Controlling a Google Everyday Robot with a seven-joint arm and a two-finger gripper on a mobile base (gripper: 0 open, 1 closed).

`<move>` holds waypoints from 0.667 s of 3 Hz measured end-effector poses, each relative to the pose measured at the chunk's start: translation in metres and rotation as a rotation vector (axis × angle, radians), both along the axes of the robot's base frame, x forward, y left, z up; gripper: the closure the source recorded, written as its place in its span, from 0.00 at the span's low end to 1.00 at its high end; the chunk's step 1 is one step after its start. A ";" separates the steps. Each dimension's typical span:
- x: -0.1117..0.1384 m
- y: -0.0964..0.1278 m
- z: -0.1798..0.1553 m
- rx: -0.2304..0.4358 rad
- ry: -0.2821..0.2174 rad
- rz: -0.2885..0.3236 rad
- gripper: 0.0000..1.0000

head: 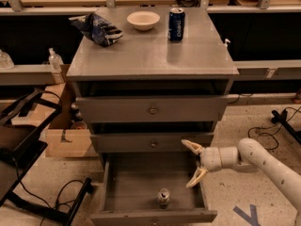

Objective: Pick 7up can from bottom drawer and place on counter

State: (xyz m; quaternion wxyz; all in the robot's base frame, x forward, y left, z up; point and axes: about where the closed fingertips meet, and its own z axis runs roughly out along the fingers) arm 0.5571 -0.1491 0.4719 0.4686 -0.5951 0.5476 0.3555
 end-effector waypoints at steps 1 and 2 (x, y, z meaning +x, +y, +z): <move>0.003 0.004 -0.032 -0.014 0.040 -0.020 0.00; 0.006 0.005 -0.105 -0.047 0.096 -0.032 0.00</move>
Offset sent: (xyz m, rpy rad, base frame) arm 0.0104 -0.0011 -0.1519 -0.0707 0.1248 -0.0646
